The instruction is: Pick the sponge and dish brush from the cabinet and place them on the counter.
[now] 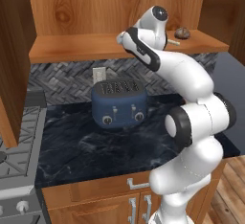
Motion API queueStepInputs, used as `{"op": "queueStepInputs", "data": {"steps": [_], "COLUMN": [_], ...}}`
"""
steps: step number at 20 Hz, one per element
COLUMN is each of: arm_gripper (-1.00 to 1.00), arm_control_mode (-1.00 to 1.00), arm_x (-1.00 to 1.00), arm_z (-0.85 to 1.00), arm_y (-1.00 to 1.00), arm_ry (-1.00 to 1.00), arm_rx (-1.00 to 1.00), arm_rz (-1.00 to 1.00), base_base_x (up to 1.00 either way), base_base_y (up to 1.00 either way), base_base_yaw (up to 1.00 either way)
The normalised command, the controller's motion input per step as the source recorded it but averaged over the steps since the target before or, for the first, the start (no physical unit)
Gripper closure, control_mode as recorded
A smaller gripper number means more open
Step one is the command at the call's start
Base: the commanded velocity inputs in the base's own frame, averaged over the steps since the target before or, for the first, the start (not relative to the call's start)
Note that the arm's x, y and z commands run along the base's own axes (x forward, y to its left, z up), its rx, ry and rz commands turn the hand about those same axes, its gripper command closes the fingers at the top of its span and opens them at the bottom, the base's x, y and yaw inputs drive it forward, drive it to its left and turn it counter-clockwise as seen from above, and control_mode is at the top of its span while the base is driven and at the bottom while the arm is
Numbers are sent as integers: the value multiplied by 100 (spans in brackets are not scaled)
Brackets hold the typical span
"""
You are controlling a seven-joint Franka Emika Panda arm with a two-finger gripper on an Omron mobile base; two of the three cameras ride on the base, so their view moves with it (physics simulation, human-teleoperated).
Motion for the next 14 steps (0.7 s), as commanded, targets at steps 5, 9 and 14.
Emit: {"op": "queueStepInputs", "data": {"steps": [5, 9, 14], "arm_gripper": [-100, -100, 100], "arm_control_mode": [-100, -100, -100], "arm_x": [28, 17, 2], "arm_z": [-6, -5, -8], "arm_y": [-1, 0, -4], "arm_ry": [0, 1, 6], "arm_rx": [0, 0, 0], "arm_rz": [0, 0, 0], "base_base_x": [0, 0, 0], "base_base_y": [0, 0, 0], "base_base_yaw": [0, 0, 0]}}
